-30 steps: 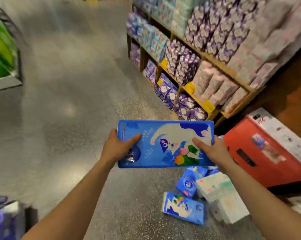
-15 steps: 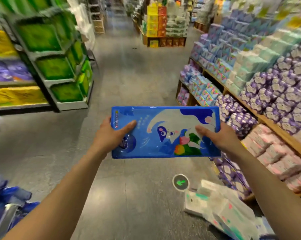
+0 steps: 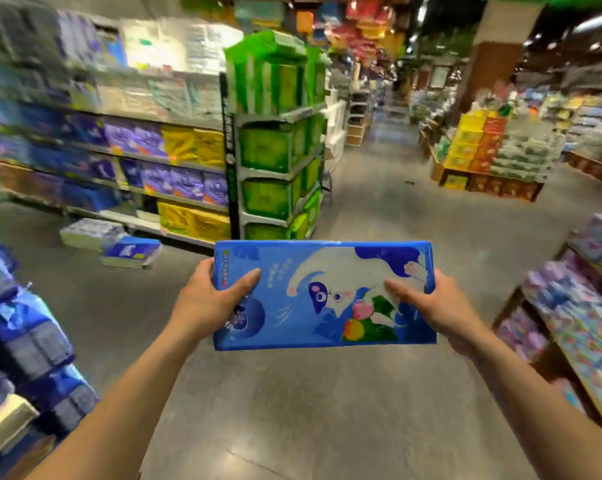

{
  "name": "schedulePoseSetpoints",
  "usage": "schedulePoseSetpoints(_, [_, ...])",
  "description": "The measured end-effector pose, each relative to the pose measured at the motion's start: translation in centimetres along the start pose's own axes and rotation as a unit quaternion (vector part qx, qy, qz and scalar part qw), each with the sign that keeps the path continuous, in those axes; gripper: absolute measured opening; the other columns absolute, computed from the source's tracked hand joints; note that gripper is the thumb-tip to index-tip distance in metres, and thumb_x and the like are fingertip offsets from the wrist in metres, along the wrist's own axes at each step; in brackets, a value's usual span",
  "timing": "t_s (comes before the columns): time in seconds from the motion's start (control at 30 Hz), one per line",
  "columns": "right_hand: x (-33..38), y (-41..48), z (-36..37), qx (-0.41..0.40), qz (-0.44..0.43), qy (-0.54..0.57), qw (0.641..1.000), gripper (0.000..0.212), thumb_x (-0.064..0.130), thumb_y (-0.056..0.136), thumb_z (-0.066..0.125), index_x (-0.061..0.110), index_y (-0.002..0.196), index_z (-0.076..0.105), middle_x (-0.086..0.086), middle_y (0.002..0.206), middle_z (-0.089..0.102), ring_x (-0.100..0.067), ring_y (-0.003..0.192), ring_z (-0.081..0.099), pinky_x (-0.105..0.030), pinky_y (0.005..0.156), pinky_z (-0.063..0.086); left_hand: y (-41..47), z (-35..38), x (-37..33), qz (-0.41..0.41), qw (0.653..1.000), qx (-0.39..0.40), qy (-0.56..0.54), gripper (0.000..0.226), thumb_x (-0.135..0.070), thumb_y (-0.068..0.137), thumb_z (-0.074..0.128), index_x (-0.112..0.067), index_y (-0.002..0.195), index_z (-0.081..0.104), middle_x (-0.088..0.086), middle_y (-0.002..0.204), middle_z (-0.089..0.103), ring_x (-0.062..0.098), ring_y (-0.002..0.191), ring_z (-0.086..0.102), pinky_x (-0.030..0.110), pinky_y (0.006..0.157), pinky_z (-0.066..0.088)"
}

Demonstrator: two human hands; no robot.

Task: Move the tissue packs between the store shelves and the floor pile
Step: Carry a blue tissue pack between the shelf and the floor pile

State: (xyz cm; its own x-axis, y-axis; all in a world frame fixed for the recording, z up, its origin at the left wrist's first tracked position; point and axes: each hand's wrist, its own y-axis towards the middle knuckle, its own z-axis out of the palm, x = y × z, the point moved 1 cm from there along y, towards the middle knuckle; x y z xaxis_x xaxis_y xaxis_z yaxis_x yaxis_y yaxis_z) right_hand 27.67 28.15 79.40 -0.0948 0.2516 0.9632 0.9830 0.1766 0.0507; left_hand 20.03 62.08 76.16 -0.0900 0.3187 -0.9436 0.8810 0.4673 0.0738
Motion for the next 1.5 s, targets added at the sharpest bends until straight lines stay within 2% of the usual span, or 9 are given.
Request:
schedulePoseSetpoints(0.1, [1.2,8.6,5.1,0.007,-0.026,-0.004,1.0,0.025,0.026,0.084,0.078,0.016,0.105,0.069,0.0,0.091,0.079,-0.017,0.078,0.077,-0.023,0.059,0.057,8.3,-2.7,0.9,0.012,0.999,-0.037,-0.001,0.077,-0.082,0.048,0.075,-0.031,0.104,0.061,-0.011,0.096,0.074,0.013,0.087,0.073,0.048,0.087,0.058])
schedulePoseSetpoints(0.3, [5.1,25.4,12.8,0.024,-0.048,0.009,0.998,0.024,0.027,0.086,0.077,0.016,0.105,0.069,0.0,0.09,0.079,-0.02,0.078,0.077,-0.041,0.073,0.062,24.7,-6.9,-0.6,0.017,0.998,-0.053,0.002,0.074,-0.08,0.052,0.077,-0.031,0.105,0.059,-0.009,0.099,0.074,0.011,0.086,0.073,0.045,0.083,0.059])
schedulePoseSetpoints(0.5, [6.6,41.2,19.4,0.054,-0.058,0.026,0.997,0.021,0.028,0.087,0.076,0.019,0.104,0.067,0.006,0.082,0.079,-0.013,0.071,0.076,-0.02,0.052,0.056,39.8,-8.7,1.1,0.01,0.996,-0.084,-0.006,0.075,-0.084,0.05,0.077,-0.035,0.104,0.061,-0.009,0.098,0.075,0.015,0.088,0.074,0.05,0.085,0.059])
schedulePoseSetpoints(0.7, [6.8,58.8,27.3,0.108,-0.076,0.033,0.991,0.027,0.033,0.084,0.077,0.022,0.106,0.066,0.004,0.089,0.079,-0.014,0.075,0.077,-0.024,0.056,0.057,54.2,-9.9,3.5,0.012,0.99,-0.14,-0.009,0.072,-0.078,0.054,0.079,-0.029,0.103,0.061,-0.006,0.097,0.075,0.014,0.086,0.074,0.048,0.081,0.061])
schedulePoseSetpoints(0.83, [10.2,70.0,34.0,0.16,-0.108,0.042,0.98,0.025,0.026,0.086,0.077,0.016,0.106,0.067,0.009,0.081,0.078,-0.01,0.069,0.075,-0.019,0.052,0.055,63.1,-12.9,3.9,0.001,0.978,-0.208,-0.003,0.075,-0.082,0.051,0.078,-0.03,0.103,0.062,-0.006,0.098,0.075,0.015,0.088,0.074,0.051,0.084,0.059])
schedulePoseSetpoints(1.03, [15.9,83.3,46.8,0.239,-0.147,0.044,0.959,0.03,0.029,0.084,0.078,0.014,0.107,0.067,0.006,0.083,0.079,-0.012,0.069,0.076,-0.02,0.05,0.055,74.0,-20.6,4.7,-0.032,0.954,-0.298,0.035,0.063,-0.073,0.062,0.078,-0.031,0.103,0.057,-0.011,0.1,0.071,0.009,0.088,0.07,0.04,0.082,0.058])
schedulePoseSetpoints(1.23, [19.2,93.6,61.9,0.284,-0.161,0.028,0.945,0.036,0.036,0.082,0.079,0.015,0.109,0.067,0.004,0.087,0.079,-0.017,0.074,0.077,-0.027,0.056,0.058,85.1,-30.1,8.8,-0.039,0.938,-0.341,0.052,0.059,-0.065,0.068,0.076,-0.029,0.109,0.054,-0.011,0.099,0.069,0.007,0.084,0.069,0.028,0.069,0.055])
schedulePoseSetpoints(1.33, [21.1,98.1,70.0,0.286,-0.174,0.031,0.942,0.031,0.035,0.084,0.077,0.016,0.107,0.067,0.005,0.085,0.079,-0.014,0.071,0.076,-0.023,0.053,0.056,91.7,-36.2,11.1,-0.03,0.935,-0.35,0.051,0.059,-0.068,0.064,0.075,-0.031,0.106,0.054,-0.01,0.098,0.07,0.009,0.083,0.071,0.032,0.071,0.058])
schedulePoseSetpoints(1.5, [26.6,106.1,82.0,0.273,-0.178,0.042,0.945,0.037,0.04,0.083,0.077,0.017,0.109,0.066,0.004,0.088,0.079,-0.016,0.076,0.077,-0.033,0.068,0.059,103.7,-46.7,11.7,-0.014,0.937,-0.342,0.075,0.066,-0.076,0.059,0.073,-0.03,0.102,0.054,-0.012,0.096,0.069,0.01,0.083,0.07,0.035,0.072,0.058])
